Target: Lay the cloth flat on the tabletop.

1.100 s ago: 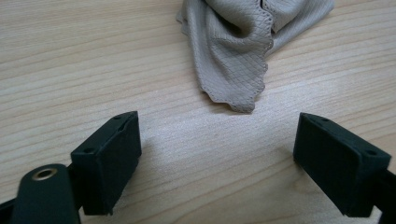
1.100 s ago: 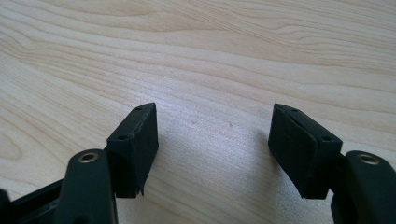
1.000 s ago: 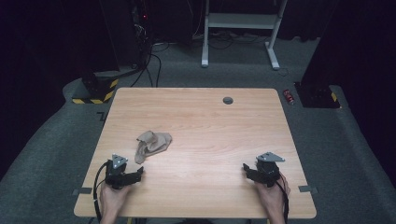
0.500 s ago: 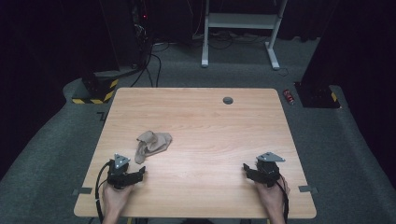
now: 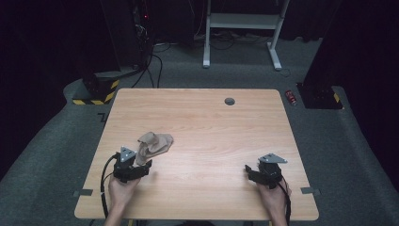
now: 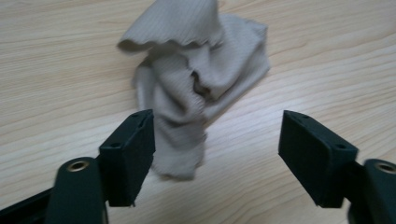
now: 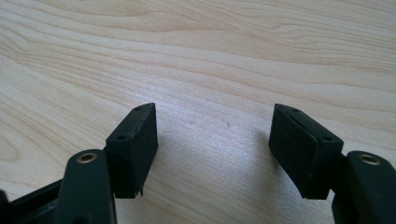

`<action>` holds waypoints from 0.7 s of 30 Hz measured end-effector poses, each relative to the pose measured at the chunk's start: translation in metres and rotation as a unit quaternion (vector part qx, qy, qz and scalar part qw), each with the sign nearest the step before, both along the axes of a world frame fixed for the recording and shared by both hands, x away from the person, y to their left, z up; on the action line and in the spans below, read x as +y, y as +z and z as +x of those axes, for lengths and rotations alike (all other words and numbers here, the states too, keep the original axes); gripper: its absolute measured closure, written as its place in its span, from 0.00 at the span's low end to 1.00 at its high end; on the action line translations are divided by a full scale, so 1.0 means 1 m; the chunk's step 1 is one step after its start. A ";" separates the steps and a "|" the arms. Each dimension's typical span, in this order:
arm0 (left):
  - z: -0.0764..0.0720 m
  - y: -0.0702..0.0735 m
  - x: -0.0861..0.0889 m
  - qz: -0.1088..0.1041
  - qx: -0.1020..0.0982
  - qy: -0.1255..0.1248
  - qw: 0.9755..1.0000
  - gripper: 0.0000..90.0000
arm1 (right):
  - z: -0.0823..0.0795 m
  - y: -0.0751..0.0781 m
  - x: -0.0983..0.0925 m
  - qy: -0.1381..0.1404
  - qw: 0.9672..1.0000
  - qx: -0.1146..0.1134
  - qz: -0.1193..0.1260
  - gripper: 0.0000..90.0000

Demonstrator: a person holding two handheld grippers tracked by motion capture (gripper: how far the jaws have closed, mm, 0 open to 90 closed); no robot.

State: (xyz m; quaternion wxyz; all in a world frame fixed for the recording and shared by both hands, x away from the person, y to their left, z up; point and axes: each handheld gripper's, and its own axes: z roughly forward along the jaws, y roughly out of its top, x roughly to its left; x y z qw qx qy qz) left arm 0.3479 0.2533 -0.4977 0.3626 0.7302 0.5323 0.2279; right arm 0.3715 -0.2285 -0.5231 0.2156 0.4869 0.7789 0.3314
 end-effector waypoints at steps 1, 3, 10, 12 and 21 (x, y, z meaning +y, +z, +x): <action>0.002 0.001 -0.001 -0.008 0.000 -0.002 1.000 0.33 | 0.000 0.000 0.000 0.000 1.000 0.000 0.000 0.36; 0.006 0.003 -0.004 -0.010 -0.001 -0.005 1.000 0.35 | 0.000 0.000 0.000 0.001 1.000 0.000 0.000 0.35; 0.019 0.007 -0.017 0.003 -0.005 -0.017 1.000 0.37 | 0.000 0.000 0.000 0.001 1.000 0.000 0.000 0.35; 0.022 0.006 -0.023 0.009 -0.005 -0.022 1.000 0.40 | 0.000 0.000 0.000 0.001 1.000 0.000 0.000 0.35; 0.047 0.003 -0.040 0.019 0.008 -0.030 0.999 0.40 | 0.000 0.000 0.000 0.001 1.000 0.001 0.000 0.35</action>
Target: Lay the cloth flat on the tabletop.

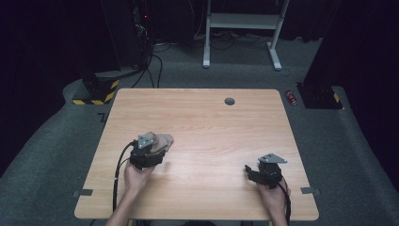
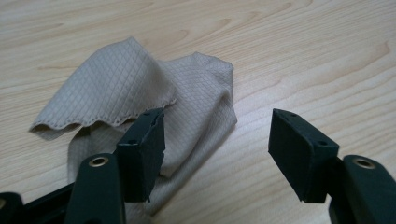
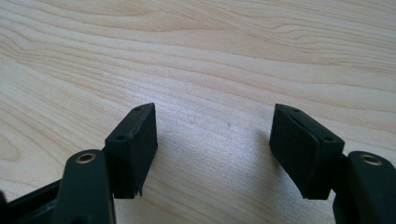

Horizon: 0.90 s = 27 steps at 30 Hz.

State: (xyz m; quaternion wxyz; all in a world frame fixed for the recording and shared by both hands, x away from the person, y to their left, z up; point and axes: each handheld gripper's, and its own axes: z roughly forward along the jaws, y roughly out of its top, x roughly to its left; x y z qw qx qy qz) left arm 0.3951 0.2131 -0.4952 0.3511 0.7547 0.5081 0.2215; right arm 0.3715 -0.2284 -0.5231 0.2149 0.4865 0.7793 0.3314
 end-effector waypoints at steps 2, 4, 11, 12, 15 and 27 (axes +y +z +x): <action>0.002 -0.001 -0.002 0.002 0.002 0.000 1.000 0.39 | 0.000 0.000 0.000 0.000 1.000 0.000 0.000 0.35; 0.008 -0.002 -0.005 0.011 0.006 -0.002 1.000 0.37 | 0.000 0.000 0.000 0.000 1.000 0.000 0.000 0.35; 0.022 -0.015 -0.010 0.013 0.017 0.010 1.000 0.37 | 0.000 0.000 0.000 0.000 1.000 0.000 0.000 0.35; 0.024 -0.018 -0.010 0.015 0.019 0.014 1.000 0.37 | 0.000 0.000 0.000 0.000 1.000 0.000 0.000 0.35; 0.028 -0.021 -0.009 0.015 0.019 0.019 1.000 0.43 | 0.000 0.000 0.000 0.001 1.000 0.000 0.000 0.35; 0.039 -0.020 -0.014 0.036 0.025 0.006 0.999 0.88 | 0.000 0.000 0.000 0.001 1.000 0.000 0.000 0.35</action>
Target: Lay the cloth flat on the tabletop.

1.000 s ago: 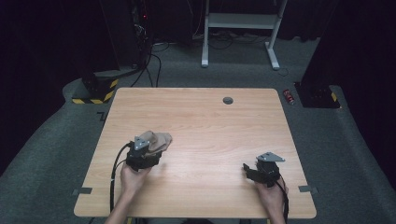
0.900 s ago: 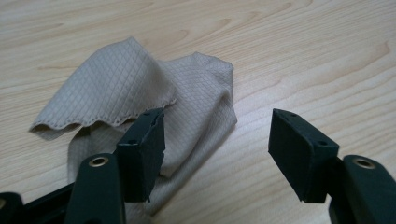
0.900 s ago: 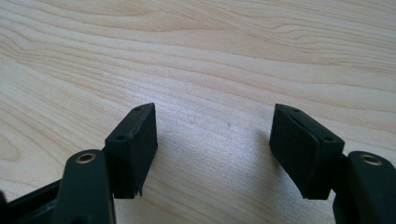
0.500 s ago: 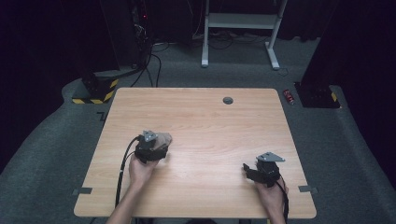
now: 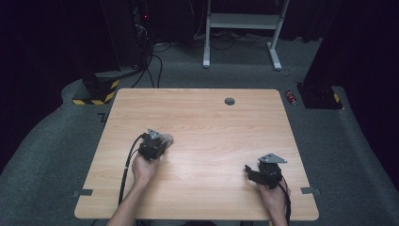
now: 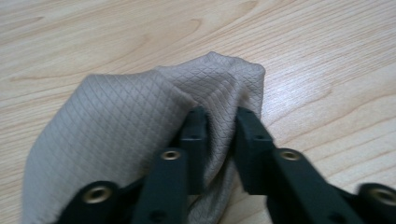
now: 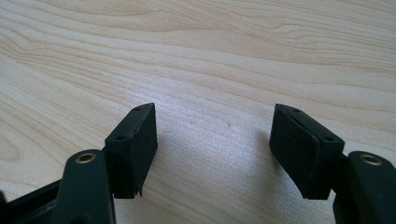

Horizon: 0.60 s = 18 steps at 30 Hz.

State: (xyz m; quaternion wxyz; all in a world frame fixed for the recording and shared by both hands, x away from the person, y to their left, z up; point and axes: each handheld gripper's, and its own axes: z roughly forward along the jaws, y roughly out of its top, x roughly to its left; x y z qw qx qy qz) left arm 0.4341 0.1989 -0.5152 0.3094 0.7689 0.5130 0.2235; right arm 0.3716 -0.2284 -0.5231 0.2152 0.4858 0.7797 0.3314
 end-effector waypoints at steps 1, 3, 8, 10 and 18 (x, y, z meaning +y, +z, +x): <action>0.000 0.000 0.000 -0.003 0.001 -0.002 1.000 0.92 | 0.000 0.000 0.000 0.000 1.000 0.000 0.000 0.35; 0.000 0.001 0.001 -0.007 0.002 -0.005 1.000 0.95 | 0.000 0.000 0.000 0.000 1.000 0.000 0.000 0.35; -0.001 0.002 0.003 -0.024 0.005 -0.012 1.000 0.96 | 0.000 0.000 0.000 0.000 1.000 0.000 0.000 0.35; -0.002 0.004 0.001 -0.047 0.003 -0.023 0.999 0.96 | 0.000 0.000 0.000 0.000 1.000 0.000 0.000 0.35; -0.005 0.011 -0.008 -0.110 0.008 -0.057 0.992 0.96 | 0.000 0.000 0.000 0.000 1.000 0.000 0.000 0.35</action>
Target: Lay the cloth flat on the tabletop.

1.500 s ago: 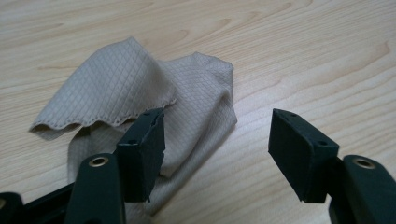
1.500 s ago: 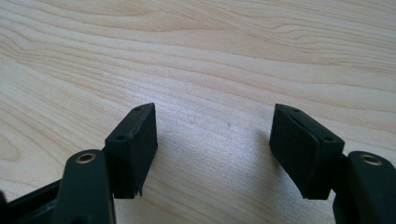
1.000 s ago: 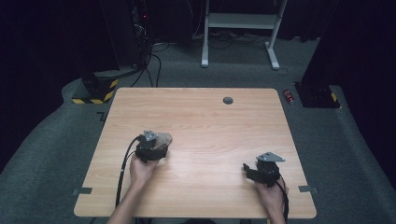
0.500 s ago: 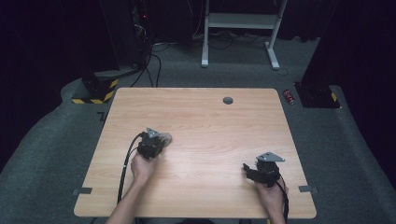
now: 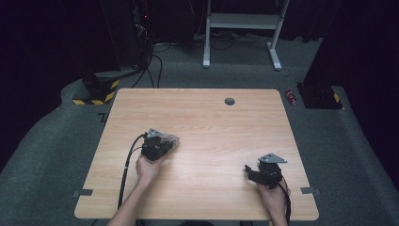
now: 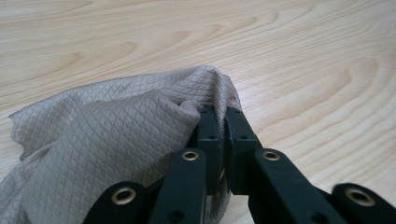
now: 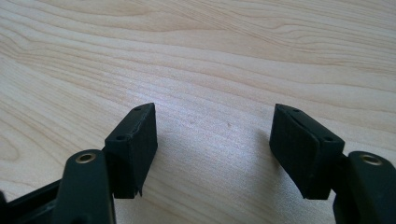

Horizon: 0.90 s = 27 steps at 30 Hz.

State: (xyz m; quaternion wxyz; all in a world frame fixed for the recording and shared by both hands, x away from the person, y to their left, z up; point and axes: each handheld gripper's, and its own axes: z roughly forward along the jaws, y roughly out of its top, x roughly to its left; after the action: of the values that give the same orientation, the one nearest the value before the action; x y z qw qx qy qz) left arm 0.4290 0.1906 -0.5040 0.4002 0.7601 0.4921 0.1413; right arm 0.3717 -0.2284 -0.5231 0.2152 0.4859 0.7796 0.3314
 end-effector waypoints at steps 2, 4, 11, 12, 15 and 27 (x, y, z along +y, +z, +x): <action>-0.001 0.003 -0.005 0.011 -0.003 -0.010 1.000 0.96 | 0.000 0.000 0.000 0.000 1.000 0.000 0.000 0.35; -0.001 0.006 -0.010 0.011 -0.006 -0.020 1.000 0.96 | 0.000 0.000 0.000 -0.001 1.000 0.000 0.000 0.35; -0.002 0.009 -0.032 -0.003 -0.010 -0.045 0.999 0.96 | 0.000 0.000 0.000 -0.001 1.000 0.000 0.000 0.35; -0.002 0.009 -0.032 -0.003 -0.010 -0.045 0.999 0.96 | 0.000 0.000 0.000 -0.001 1.000 0.000 0.000 0.35; -0.003 0.010 -0.041 -0.011 -0.010 -0.055 0.998 0.96 | 0.000 0.000 0.000 -0.001 1.000 0.000 0.000 0.35; -0.001 0.018 -0.094 -0.029 -0.005 -0.116 0.993 0.96 | 0.000 0.000 0.000 -0.002 1.000 0.001 0.000 0.35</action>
State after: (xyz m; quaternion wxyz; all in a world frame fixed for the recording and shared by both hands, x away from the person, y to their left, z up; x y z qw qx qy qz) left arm 0.4278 0.0962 -0.4863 0.4380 0.7997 0.4022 0.0831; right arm 0.3720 -0.2282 -0.5231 0.2152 0.4877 0.7787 0.3307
